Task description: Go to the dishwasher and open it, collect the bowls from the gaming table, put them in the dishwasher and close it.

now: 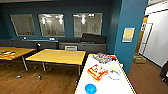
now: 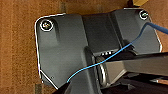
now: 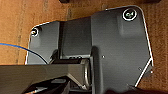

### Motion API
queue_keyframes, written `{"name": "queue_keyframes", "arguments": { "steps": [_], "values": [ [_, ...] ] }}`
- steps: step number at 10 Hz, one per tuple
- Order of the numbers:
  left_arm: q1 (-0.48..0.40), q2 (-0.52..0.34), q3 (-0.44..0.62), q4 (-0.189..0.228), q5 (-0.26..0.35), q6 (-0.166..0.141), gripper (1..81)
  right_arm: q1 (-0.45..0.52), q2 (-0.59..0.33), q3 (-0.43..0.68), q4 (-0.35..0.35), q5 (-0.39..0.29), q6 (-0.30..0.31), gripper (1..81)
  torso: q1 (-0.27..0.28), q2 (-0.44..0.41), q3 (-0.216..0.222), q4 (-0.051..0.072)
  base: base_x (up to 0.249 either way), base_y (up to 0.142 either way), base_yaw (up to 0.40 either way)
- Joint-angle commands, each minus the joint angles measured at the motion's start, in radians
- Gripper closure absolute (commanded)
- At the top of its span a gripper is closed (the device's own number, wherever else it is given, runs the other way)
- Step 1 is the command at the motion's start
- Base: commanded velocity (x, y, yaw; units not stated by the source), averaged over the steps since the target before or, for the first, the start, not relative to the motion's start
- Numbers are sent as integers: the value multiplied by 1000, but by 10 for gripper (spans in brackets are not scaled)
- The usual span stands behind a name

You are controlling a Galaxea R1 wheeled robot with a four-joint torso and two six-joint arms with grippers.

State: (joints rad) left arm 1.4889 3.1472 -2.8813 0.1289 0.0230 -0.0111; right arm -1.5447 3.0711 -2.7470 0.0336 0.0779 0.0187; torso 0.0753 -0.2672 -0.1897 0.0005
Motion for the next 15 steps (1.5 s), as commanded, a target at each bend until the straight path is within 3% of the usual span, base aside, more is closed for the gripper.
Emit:
{"name": "queue_keyframes", "arguments": {
  "steps": [1,3,6,7,9,10,12,15],
  "values": [
    [-58,4,-1,-5,49,3,10,56,-96,152,11,-43,4,10,0,0,0,0,0,0,0],
    [-58,-1,3,-6,43,-7,10,63,-263,382,60,-1,41,10,0,0,0,0,0,0,0],
    [-59,-24,33,-5,43,-7,10,64,-432,616,77,26,49,10,0,0,0,0,0,0,0],
    [-58,-43,58,-3,44,-7,10,68,-470,674,111,26,47,10,0,0,0,0,0,0,0],
    [-58,-99,158,-2,51,-6,10,74,-544,795,255,46,38,10,0,0,0,0,0,0,0],
    [-58,-130,212,0,49,-6,10,94,-592,831,259,51,36,10,0,0,0,0,0,0,0],
    [-58,-185,301,-2,43,-4,10,134,-745,1018,255,62,35,10,0,0,0,0,0,0,0],
    [-59,-193,312,-5,43,-4,10,214,-988,1286,262,74,44,10,0,0,0,0,0,0,0]
  ]
}}
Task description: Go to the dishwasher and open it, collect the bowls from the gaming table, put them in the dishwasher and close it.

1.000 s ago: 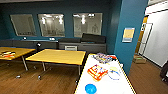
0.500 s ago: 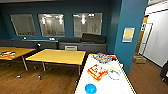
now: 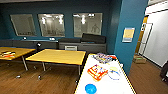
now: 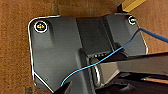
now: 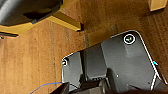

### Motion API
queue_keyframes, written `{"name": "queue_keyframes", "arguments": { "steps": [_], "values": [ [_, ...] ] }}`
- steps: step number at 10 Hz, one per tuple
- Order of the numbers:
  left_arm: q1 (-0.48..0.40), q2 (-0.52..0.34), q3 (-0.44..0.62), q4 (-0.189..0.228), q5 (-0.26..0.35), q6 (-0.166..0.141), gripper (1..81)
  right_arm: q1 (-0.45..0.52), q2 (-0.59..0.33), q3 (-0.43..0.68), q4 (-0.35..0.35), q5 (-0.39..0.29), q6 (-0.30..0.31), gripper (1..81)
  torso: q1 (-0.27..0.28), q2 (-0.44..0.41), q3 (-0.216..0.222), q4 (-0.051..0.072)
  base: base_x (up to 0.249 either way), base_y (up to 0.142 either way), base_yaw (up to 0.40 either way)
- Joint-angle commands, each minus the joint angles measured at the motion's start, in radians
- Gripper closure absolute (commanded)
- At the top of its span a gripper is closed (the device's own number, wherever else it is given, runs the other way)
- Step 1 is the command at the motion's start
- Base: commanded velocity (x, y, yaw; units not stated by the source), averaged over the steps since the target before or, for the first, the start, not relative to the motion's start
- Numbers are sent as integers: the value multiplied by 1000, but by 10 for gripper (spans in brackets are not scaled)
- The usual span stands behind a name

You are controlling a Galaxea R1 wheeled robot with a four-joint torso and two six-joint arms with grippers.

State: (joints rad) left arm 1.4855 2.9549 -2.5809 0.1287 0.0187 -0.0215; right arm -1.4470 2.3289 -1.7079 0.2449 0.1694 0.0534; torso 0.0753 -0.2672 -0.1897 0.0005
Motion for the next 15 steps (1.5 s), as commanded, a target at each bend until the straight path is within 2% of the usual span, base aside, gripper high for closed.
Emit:
{"name": "queue_keyframes", "arguments": {
  "steps": [1,5,6,7,9,14,15],
  "values": [
    [-55,1,13,-4,46,6,10,138,-308,309,51,-16,11,10,0,0,0,0,0,0,0],
    [-56,14,11,-4,44,3,10,233,-475,433,74,-17,13,10,0,0,0,0,0,0,0],
    [-56,18,10,-1,44,5,10,263,-517,459,97,-19,13,10,0,0,-49,0,0,0,0],
    [-55,18,10,0,46,5,10,303,-555,476,119,-30,13,10,0,0,-61,0,0,0,0],
    [-57,20,10,2,44,5,10,378,-629,516,166,-36,13,10,-1,0,-131,0,0,0,0],
    [-57,23,8,-3,44,5,10,599,-753,548,263,-178,12,10,0,1,-290,0,0,0,0],
    [-55,21,8,-3,44,5,10,642,-759,542,275,-191,13,10,0,1,-288,0,0,0,0]
  ]
}}
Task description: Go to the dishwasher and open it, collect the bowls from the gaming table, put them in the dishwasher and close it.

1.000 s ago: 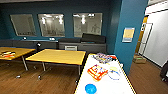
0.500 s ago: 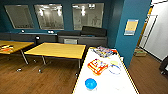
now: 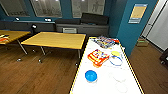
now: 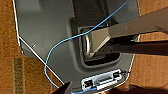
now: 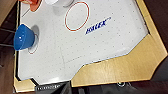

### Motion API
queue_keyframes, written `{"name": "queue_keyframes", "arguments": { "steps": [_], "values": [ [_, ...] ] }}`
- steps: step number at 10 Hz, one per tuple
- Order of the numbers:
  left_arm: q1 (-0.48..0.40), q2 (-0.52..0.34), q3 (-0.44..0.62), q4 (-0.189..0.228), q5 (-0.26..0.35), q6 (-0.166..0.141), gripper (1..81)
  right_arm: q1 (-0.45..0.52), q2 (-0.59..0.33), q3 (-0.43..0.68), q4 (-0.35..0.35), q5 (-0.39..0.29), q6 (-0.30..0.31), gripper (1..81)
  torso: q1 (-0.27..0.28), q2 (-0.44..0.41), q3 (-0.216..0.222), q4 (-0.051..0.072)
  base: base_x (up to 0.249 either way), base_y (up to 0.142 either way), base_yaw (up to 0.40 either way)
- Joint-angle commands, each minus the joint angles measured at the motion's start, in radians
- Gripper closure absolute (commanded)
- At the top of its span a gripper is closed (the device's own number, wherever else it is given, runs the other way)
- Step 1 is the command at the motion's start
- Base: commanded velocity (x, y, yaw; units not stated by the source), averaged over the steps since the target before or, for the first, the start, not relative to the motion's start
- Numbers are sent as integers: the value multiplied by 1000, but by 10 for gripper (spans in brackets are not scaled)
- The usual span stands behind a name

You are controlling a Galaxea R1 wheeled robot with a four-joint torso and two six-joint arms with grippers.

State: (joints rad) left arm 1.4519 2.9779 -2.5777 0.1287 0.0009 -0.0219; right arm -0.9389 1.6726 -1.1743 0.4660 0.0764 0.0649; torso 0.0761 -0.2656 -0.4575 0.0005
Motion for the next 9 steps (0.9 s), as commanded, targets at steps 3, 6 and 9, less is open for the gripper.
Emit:
{"name": "queue_keyframes", "arguments": {
  "steps": [3,6,9],
  "values": [
    [-23,1,5,-4,62,5,10,284,-127,-31,147,-148,1,10,0,0,-15,0,0,0,0],
    [-21,3,4,-4,62,4,10,455,-110,-114,223,-251,7,10,0,1,-13,0,0,0,0],
    [-21,3,4,-4,62,4,10,580,-32,-259,263,-360,36,10,0,1,-14,0,0,0,0]
  ]
}}
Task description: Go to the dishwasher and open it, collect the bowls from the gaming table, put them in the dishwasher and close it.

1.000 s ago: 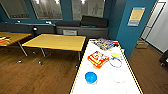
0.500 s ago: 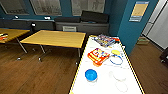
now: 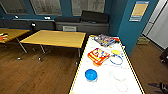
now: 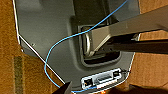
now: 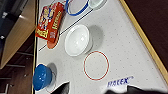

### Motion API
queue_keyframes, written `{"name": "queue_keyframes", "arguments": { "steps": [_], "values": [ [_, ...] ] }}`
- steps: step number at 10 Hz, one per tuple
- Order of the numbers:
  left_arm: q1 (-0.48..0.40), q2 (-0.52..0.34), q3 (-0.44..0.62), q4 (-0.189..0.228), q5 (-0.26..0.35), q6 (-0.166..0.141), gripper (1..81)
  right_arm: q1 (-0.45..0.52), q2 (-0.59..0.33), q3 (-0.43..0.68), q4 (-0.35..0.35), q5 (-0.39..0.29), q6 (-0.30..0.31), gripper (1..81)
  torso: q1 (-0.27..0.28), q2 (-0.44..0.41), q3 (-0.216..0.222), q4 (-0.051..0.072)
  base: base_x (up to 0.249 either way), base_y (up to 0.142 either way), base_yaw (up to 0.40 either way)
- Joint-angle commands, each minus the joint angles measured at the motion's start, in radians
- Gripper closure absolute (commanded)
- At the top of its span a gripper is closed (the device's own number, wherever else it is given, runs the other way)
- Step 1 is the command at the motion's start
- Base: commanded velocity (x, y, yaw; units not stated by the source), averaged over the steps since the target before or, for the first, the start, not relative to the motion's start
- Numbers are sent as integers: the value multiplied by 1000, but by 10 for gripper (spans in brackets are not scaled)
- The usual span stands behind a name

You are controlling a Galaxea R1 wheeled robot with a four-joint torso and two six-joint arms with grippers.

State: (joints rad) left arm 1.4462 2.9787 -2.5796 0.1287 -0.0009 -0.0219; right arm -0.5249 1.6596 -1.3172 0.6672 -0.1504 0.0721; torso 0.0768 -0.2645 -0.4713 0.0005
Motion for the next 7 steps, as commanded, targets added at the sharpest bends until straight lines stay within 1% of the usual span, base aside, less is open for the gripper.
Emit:
{"name": "queue_keyframes", "arguments": {
  "steps": [1,2,3,4,5,6,7],
  "values": [
    [-16,2,6,-4,64,4,10,179,4,-146,63,-146,54,10,0,0,0,0,0,0,0],
    [-16,2,5,-5,64,4,10,180,31,-163,64,-143,63,10,0,0,-57,0,0,0,0],
    [-17,2,6,-6,64,4,10,183,56,-181,61,-144,87,10,0,0,-95,0,0,0,0],
    [-16,2,4,-4,64,4,10,194,74,-195,61,-143,104,10,0,0,-116,0,0,0,0],
    [-16,2,6,-6,64,4,10,220,94,-201,63,-143,107,10,0,0,-145,0,0,0,0],
    [-17,0,4,-6,64,4,10,245,108,-204,64,-144,124,10,0,0,-179,0,0,0,0],
    [-17,0,5,-6,64,4,10,269,117,-206,63,-146,141,10,0,1,-121,0,0,0,0]
  ]
}}
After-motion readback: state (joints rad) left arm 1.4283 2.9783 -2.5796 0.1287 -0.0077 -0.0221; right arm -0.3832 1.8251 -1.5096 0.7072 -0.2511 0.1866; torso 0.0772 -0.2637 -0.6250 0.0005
